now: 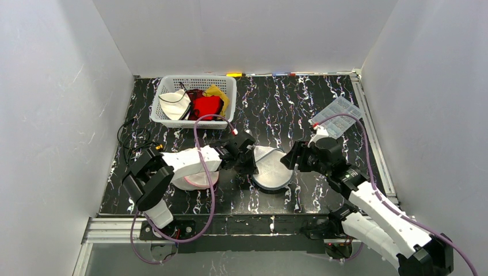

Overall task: Unzip the laundry bag and remove the bra
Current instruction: Adjust the laundry bag at the center of the board.

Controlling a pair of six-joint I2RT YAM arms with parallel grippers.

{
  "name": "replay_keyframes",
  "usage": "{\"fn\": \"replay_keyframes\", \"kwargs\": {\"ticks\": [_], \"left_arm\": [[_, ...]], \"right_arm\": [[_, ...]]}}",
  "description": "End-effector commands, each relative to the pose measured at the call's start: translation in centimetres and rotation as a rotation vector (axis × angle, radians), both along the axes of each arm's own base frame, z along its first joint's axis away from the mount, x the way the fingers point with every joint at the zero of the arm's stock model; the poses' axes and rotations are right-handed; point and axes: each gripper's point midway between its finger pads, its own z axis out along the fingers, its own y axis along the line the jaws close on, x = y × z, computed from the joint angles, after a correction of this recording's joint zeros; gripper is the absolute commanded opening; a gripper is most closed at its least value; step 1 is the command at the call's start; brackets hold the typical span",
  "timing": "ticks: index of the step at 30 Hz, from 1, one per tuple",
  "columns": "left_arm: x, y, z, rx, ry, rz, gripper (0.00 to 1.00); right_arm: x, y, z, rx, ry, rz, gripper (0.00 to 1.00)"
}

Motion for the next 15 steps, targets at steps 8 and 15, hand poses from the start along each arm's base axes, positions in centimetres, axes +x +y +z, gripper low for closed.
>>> {"fn": "replay_keyframes", "kwargs": {"ticks": [8,15], "left_arm": [[-1.4,1.5,6.5,-0.107,-0.068,-0.001,0.08],[-2.7,4.1,5.9,-0.094,-0.085,0.037,0.1]], "right_arm": [[-1.2,-2.6,-3.0,-0.04,0.07,-0.121,0.88],[-1.6,-1.4,-5.7,0.042,0.131,-0.127,0.88]]}}
